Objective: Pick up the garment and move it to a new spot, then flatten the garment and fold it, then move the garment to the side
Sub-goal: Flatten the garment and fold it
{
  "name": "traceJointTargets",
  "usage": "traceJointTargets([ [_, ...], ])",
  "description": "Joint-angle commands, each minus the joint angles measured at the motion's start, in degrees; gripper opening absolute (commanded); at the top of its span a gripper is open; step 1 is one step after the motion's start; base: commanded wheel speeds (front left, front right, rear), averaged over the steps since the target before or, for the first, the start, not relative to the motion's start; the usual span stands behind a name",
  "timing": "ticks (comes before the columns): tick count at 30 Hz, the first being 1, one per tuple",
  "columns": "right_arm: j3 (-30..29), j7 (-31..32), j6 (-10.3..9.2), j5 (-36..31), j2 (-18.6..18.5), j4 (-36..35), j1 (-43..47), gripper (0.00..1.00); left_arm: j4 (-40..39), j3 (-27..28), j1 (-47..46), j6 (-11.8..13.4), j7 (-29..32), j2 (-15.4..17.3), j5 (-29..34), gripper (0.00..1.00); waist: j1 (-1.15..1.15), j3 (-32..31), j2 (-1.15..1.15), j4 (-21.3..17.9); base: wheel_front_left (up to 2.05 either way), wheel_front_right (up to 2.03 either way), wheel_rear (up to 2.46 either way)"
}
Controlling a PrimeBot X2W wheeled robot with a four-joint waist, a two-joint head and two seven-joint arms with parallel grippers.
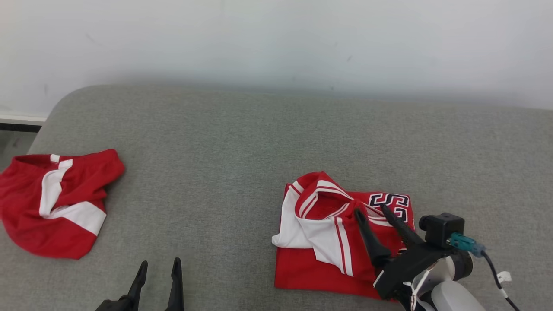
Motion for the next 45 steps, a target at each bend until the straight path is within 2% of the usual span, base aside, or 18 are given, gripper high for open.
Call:
traceJointTargets([
  [1, 0.47, 0.47, -0.09, -0.14, 0.57, 1.99, -1.01, 1.0, 0.12, 0.08, 1.02, -0.13, -0.17, 0.01, -0.37, 1.0, 0.01, -0.34, 0.0, 0.85, 0.0, 0.0, 0.0],
  [2, 0.68, 0.76, -0.09, 0.29, 0.87, 3.07, -1.36, 0.51, 0.17, 0.02, 1.01, -0.17, -0.17, 0.0, -0.41, 1.0, 0.01, -0.36, 0.0, 1.02, 0.0, 0.0, 0.0],
  [4, 1.4, 1.03, -0.09, 0.75, 1.07, 4.9, -2.18, 0.0, 0.28, -0.17, 0.98, -0.19, -0.17, 0.0, -0.52, 1.0, 0.01, -0.42, 0.0, 1.34, 0.0, 0.0, 0.0],
  [9, 3.28, -0.39, -0.09, 1.63, 1.18, 6.74, -3.34, 0.0, 0.43, 0.11, 1.18, -0.23, -0.17, 0.0, -0.62, 1.0, 0.01, -0.55, 0.0, 1.6, 0.0, 0.0, 0.0],
  [14, 6.49, -2.14, -0.09, 2.23, 0.5, 4.68, -3.22, 0.0, 0.4, 0.32, 1.02, -0.25, -0.17, 0.0, -0.67, 1.0, 0.01, -0.43, 0.0, 1.46, 0.0, 0.0, 0.0],
  [21, 13.56, -3.84, -0.09, 4.28, -2.35, -3.76, 0.25, 0.0, 0.2, 0.11, 0.87, -0.05, -0.17, 0.0, -0.9, 1.0, 0.01, 0.12, 0.0, 1.15, 0.0, 0.0, 0.0],
  [27, 20.15, -3.98, -0.09, 6.27, -3.11, -8.17, 2.46, 0.0, 0.74, 0.03, 0.65, 0.07, -0.17, 0.01, -1.28, 1.0, 0.01, 0.6, 0.0, 0.48, 0.0, 0.0, 0.0],
  [28, 21.3, -4.23, -0.09, 6.49, -3.31, -8.28, 2.42, 0.04, 0.88, -0.08, 0.49, 0.06, -0.17, 0.01, -1.3, 1.0, 0.01, 0.61, 0.0, 0.46, 0.0, 0.0, 0.0],
  [30, 23.22, -4.92, -0.09, 7.53, -2.84, -8.09, 2.75, 0.32, 1.02, -0.18, 0.21, 0.05, -0.17, 0.0, -1.41, 1.0, 0.01, 0.55, 0.0, 0.46, 0.0, 0.0, 0.0],
  [31, 24.01, -5.01, -0.09, 7.89, -2.76, -7.83, 2.81, 0.96, 1.05, -0.19, 0.08, 0.07, -0.17, 0.01, -1.4, 1.0, 0.01, 0.52, 0.0, 0.47, 0.0, 0.0, 0.0],
  [32, 24.49, -5.21, -0.09, 8.17, -2.78, -7.52, 2.69, 1.0, 1.05, -0.19, 0.01, 0.1, -0.17, 0.0, -1.36, 1.0, 0.01, 0.49, 0.0, 0.47, 0.0, 0.0, 0.0],
  [39, 23.45, -9.03, -0.09, 9.2, -4.23, -7.44, 1.05, 1.0, 0.66, 0.21, 0.33, 0.34, -0.17, 0.0, -1.38, 1.0, 0.01, 0.41, 0.0, -0.04, 0.0, 0.0, 0.0],
  [45, 12.49, -11.65, -0.09, 5.02, -5.41, -6.57, 2.5, 1.0, 0.09, 0.22, 0.72, 0.47, -0.17, 0.01, -1.34, 1.0, 0.01, 0.32, 0.0, -0.53, 0.0, 0.0, 0.0],
])
